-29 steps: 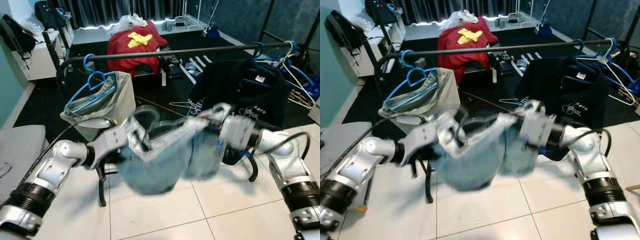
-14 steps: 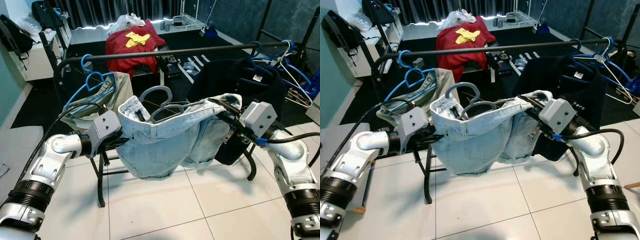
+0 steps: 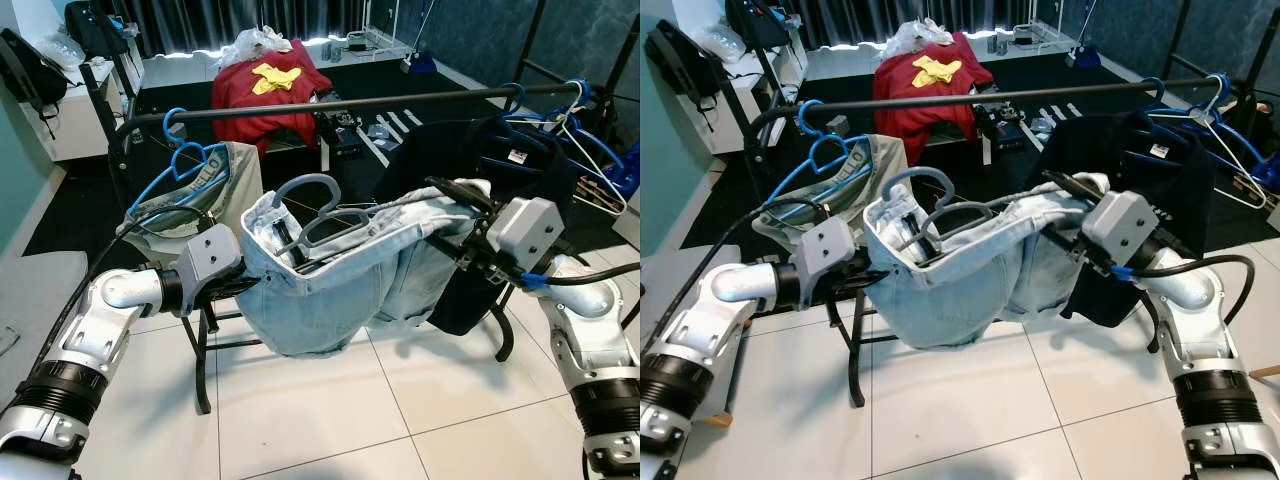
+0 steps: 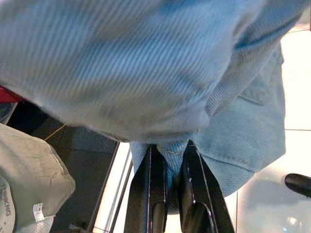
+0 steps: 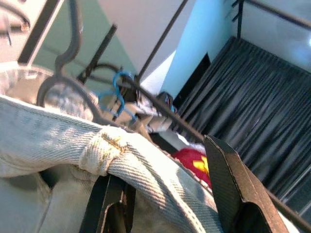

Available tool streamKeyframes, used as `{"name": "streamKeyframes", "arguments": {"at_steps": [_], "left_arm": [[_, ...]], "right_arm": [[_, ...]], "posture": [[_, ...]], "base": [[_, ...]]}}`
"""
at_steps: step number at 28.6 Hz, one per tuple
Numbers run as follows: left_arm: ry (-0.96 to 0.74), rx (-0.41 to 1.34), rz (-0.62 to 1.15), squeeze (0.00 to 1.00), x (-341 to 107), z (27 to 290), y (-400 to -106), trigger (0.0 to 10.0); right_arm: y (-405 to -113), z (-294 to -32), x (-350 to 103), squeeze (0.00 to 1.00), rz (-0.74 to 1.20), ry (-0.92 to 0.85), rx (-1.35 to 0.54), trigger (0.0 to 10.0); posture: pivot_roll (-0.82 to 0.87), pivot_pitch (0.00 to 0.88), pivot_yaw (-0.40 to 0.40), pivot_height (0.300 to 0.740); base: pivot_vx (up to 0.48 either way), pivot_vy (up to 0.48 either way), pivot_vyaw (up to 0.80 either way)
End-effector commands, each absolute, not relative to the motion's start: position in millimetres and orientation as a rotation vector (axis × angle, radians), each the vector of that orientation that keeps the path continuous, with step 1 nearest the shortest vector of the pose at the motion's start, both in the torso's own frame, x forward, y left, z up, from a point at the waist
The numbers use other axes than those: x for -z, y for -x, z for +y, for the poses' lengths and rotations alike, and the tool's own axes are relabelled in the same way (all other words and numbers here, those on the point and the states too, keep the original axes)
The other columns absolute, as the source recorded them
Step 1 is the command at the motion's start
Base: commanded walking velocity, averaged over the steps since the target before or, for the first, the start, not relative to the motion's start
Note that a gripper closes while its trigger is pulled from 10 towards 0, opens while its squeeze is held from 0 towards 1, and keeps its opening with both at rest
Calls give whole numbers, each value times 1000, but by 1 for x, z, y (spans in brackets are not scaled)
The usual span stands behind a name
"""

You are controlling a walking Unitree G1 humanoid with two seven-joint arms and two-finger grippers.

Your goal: Hang hanger

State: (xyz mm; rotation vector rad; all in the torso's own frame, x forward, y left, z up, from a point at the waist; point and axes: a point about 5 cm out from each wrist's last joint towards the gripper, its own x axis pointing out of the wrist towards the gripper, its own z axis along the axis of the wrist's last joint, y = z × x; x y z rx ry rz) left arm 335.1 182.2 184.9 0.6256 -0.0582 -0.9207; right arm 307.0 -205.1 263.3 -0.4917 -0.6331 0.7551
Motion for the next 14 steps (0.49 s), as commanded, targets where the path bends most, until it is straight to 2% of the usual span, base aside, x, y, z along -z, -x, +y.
{"name": "streamKeyframes", "arguments": {"at_steps": [1,6,7,9,11,14], "left_arm": [[-619,903,-61,0,-182,186,-336,0],[-623,898,-61,0,-182,188,-337,0],[-620,883,-57,0,-182,189,-339,0],[-620,883,-57,0,-182,189,-339,0],[-604,859,-52,0,-182,192,-342,0],[-595,845,-50,0,-183,192,-344,0]], "right_arm": [[-292,-202,-276,0,-595,348,-943,10000],[-285,-201,-276,0,-542,307,-1035,10000],[-274,-207,-274,0,-439,260,-1136,10000],[-274,-207,-274,0,-439,260,-1136,10000],[-259,-219,-273,0,-299,226,-1224,10000],[-255,-228,-272,0,-221,264,-1225,10000]], "posture": [[-65,72,26,740],[-65,72,26,740],[-68,73,27,740],[-68,73,27,740],[-71,70,32,740],[-72,66,34,740]], "base": [[0,0,0],[0,0,0],[0,0,0],[0,0,0],[0,0,0],[0,0,0]]}}
